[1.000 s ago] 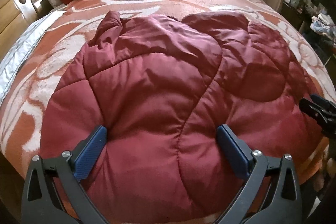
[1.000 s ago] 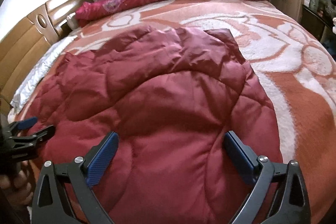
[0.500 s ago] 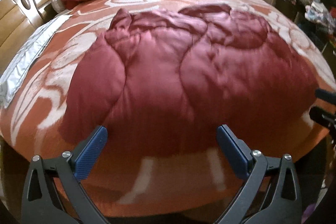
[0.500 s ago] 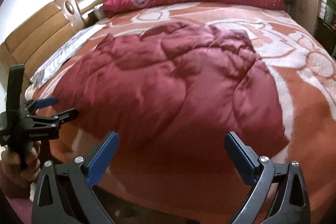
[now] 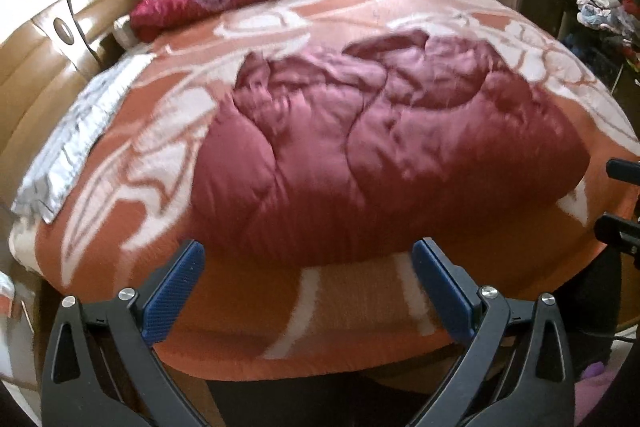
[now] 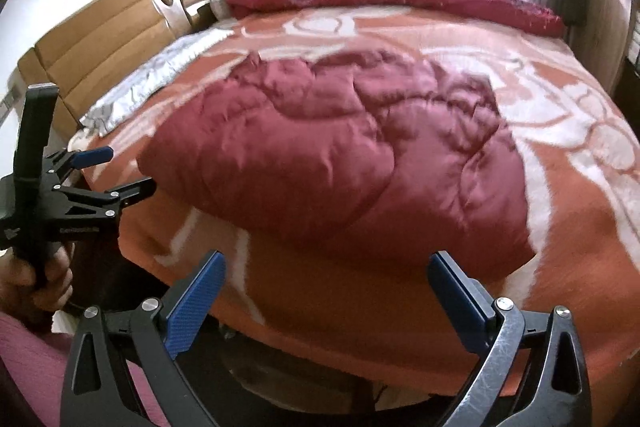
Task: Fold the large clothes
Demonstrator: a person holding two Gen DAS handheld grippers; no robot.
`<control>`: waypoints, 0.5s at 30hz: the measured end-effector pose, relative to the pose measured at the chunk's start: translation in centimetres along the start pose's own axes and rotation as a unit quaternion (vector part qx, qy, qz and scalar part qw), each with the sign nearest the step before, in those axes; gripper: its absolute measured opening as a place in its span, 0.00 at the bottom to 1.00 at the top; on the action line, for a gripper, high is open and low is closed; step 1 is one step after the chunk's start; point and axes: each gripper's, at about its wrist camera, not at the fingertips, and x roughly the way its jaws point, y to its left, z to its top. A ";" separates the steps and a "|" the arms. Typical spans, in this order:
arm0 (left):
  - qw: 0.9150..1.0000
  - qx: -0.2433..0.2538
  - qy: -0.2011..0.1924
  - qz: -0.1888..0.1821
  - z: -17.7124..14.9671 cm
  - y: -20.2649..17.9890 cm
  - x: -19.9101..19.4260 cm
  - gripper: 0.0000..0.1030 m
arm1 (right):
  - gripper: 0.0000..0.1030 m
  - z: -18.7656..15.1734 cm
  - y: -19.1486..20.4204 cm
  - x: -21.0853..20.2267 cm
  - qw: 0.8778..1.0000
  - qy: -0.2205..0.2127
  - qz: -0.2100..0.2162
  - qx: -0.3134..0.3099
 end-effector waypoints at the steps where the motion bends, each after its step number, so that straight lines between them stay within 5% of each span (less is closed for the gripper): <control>1: 1.000 0.002 -0.004 0.000 0.3 -0.1 -0.3 1.00 | 0.99 0.3 0.1 -0.5 1.000 -0.005 0.000 0.000; 15: 0.999 0.005 0.010 0.043 1.3 -0.7 2.4 1.00 | 1.00 1.0 -0.4 3.5 0.999 0.021 -0.006 0.023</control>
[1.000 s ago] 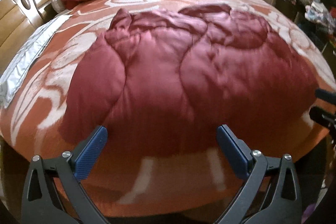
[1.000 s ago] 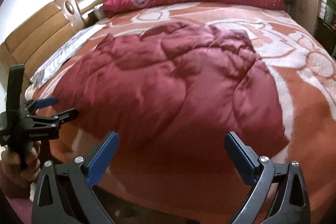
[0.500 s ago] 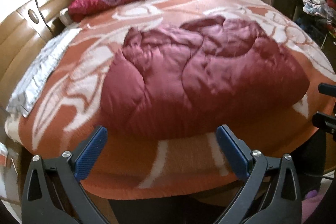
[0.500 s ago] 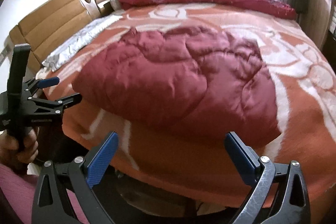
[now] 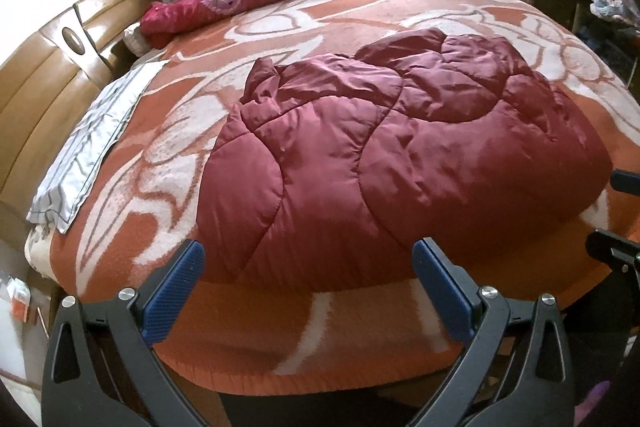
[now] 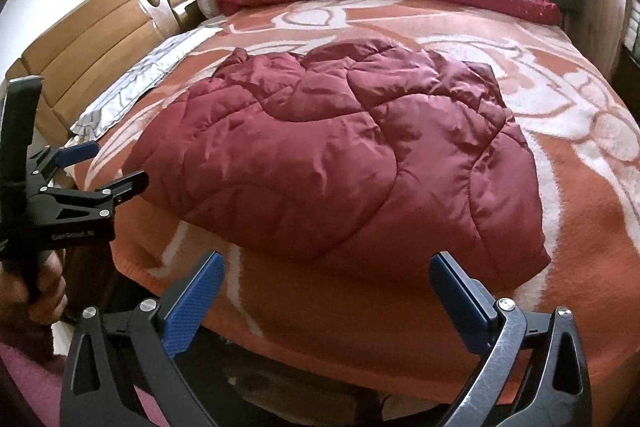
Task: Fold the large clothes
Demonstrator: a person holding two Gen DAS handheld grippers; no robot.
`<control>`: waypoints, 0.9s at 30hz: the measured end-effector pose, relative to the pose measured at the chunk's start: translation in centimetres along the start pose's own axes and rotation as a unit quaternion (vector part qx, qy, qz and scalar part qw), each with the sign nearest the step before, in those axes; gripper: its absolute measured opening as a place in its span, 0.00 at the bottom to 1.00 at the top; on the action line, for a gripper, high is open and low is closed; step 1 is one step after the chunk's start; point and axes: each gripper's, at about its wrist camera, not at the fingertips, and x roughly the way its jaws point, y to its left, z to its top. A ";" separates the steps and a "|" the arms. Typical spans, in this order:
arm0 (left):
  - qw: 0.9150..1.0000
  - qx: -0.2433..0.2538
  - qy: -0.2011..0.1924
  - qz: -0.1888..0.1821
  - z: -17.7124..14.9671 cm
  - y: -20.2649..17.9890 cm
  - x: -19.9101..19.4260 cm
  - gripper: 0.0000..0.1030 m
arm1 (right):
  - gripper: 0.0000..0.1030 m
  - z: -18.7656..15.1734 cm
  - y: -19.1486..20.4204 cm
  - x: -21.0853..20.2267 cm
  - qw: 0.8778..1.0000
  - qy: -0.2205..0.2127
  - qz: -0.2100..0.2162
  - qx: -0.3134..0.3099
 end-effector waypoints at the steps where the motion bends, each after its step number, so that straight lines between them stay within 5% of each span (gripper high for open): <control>1: 1.000 -0.001 0.000 0.002 0.1 0.0 0.1 1.00 | 1.00 0.1 -0.1 0.2 1.000 0.000 0.000 0.001; 27: 1.000 -0.005 0.008 -0.008 2.8 -0.8 2.2 1.00 | 1.00 4.4 0.3 2.3 1.000 -0.002 -0.004 -0.015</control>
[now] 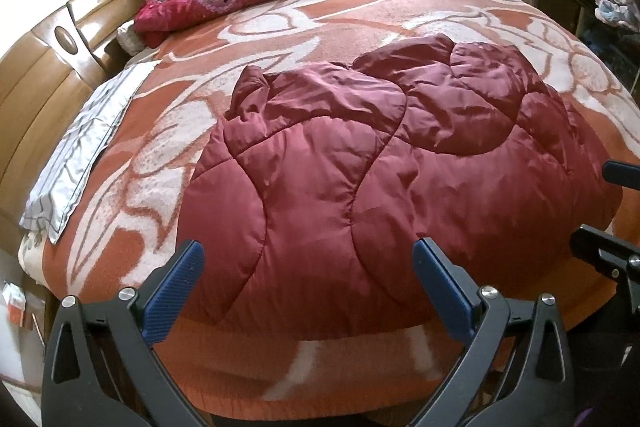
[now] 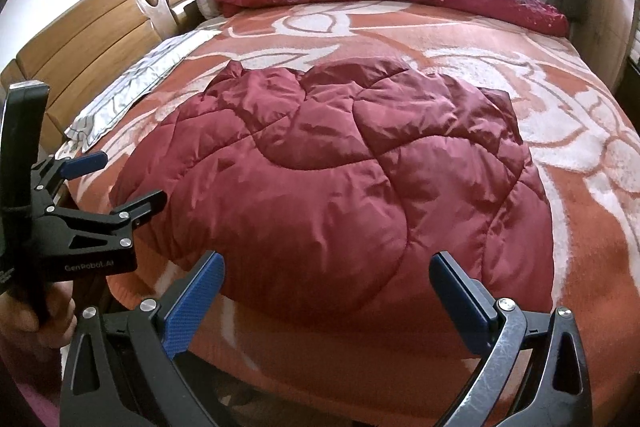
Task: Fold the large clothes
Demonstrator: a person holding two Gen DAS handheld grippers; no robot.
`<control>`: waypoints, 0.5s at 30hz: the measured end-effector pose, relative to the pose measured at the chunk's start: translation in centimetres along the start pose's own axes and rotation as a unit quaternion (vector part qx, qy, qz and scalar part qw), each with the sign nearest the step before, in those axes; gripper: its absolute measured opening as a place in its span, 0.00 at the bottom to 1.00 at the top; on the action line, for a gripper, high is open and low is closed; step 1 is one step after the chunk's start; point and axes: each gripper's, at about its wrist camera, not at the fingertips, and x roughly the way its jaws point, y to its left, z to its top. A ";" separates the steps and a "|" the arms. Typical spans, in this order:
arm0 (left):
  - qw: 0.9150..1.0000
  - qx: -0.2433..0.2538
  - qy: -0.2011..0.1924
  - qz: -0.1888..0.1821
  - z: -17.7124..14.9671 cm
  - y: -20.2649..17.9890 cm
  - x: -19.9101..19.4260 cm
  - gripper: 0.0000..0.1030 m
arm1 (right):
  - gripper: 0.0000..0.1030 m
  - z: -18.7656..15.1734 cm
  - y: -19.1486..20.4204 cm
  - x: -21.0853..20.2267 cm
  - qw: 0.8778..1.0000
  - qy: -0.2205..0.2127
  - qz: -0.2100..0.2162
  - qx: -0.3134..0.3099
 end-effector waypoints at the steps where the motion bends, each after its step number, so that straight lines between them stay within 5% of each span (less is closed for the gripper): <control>1: 1.000 0.000 0.000 0.000 0.0 0.0 0.0 1.00 | 1.00 0.1 0.0 0.1 1.000 0.000 0.000 -0.001; 15: 1.000 0.002 0.004 -0.005 0.8 -0.3 0.3 1.00 | 1.00 0.8 -0.3 0.3 1.000 0.001 0.001 -0.001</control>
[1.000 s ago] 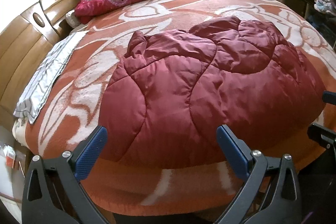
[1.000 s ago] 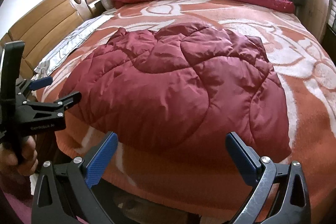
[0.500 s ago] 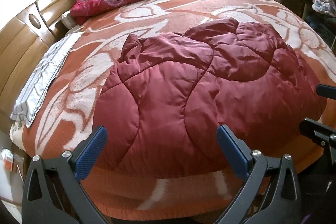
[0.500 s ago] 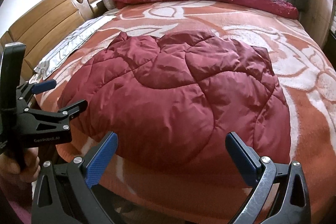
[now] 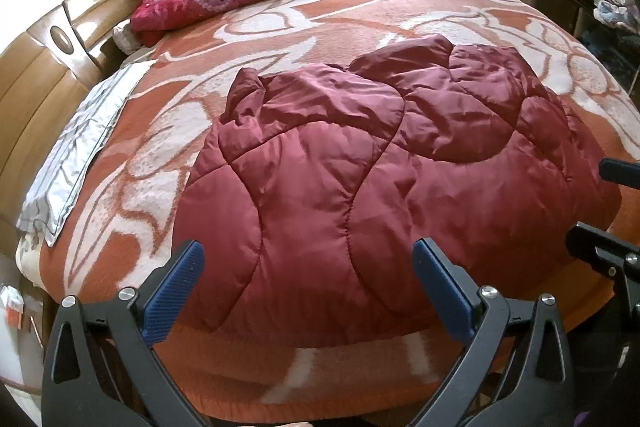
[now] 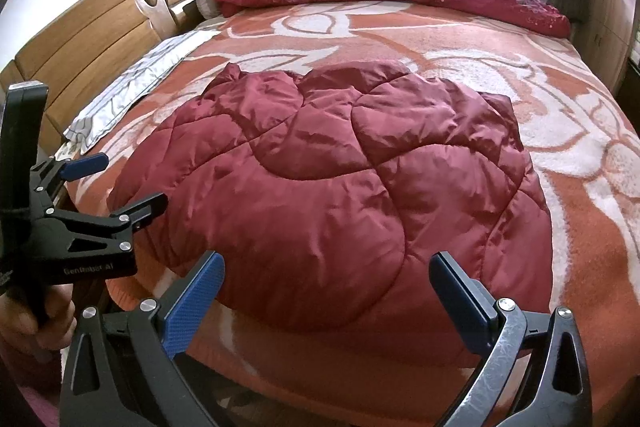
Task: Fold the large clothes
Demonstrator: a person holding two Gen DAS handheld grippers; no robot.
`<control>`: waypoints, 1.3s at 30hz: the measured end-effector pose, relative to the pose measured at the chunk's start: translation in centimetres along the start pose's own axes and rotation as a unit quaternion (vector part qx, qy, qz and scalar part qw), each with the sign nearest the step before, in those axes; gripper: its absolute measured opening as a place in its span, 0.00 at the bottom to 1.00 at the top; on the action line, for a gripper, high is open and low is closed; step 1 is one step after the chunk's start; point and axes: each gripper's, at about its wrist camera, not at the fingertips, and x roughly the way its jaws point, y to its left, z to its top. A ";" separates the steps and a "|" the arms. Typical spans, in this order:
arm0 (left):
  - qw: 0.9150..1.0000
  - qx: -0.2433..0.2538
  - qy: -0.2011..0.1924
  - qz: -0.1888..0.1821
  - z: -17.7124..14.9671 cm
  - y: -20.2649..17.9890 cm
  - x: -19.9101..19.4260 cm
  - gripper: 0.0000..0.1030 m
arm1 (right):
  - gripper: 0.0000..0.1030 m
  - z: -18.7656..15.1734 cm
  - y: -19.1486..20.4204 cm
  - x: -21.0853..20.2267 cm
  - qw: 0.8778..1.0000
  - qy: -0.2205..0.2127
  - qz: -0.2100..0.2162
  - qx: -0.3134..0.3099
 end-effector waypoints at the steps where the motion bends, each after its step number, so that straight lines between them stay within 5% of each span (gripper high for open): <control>1: 1.000 0.001 0.000 0.000 0.0 -0.1 0.0 1.00 | 1.00 0.1 0.0 0.0 1.000 0.000 0.000 0.000; 39: 1.000 0.002 0.009 -0.006 1.2 -0.2 1.1 1.00 | 1.00 0.8 -0.7 0.5 1.000 0.007 -0.003 0.002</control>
